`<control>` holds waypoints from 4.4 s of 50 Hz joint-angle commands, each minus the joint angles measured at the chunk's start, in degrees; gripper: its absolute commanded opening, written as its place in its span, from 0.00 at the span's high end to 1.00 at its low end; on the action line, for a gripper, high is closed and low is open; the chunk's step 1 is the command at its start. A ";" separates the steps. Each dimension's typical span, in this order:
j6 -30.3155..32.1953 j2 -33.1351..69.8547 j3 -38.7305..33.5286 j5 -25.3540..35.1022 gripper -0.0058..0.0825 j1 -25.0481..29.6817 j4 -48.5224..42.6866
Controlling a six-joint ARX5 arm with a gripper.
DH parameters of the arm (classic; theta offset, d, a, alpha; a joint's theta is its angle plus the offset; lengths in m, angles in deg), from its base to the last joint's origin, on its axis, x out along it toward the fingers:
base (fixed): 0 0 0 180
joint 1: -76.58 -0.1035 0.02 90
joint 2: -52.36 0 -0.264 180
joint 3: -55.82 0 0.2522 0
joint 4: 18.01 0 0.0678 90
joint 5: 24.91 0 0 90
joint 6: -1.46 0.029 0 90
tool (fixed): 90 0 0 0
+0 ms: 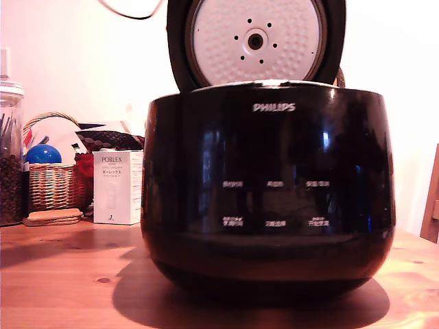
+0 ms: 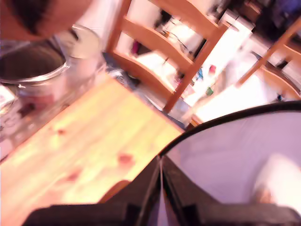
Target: Close the rice cooker by pressing the lid down with medium force
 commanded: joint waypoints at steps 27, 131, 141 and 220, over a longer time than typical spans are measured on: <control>1.68 -0.77 -2.49 -10.38 0.96 8.17 -0.90; -11.82 -45.20 -82.62 -41.88 0.96 21.09 57.02; -12.55 -45.75 -84.65 -41.48 0.96 21.40 60.06; -2.08 -32.00 -87.06 -31.04 0.96 25.70 83.93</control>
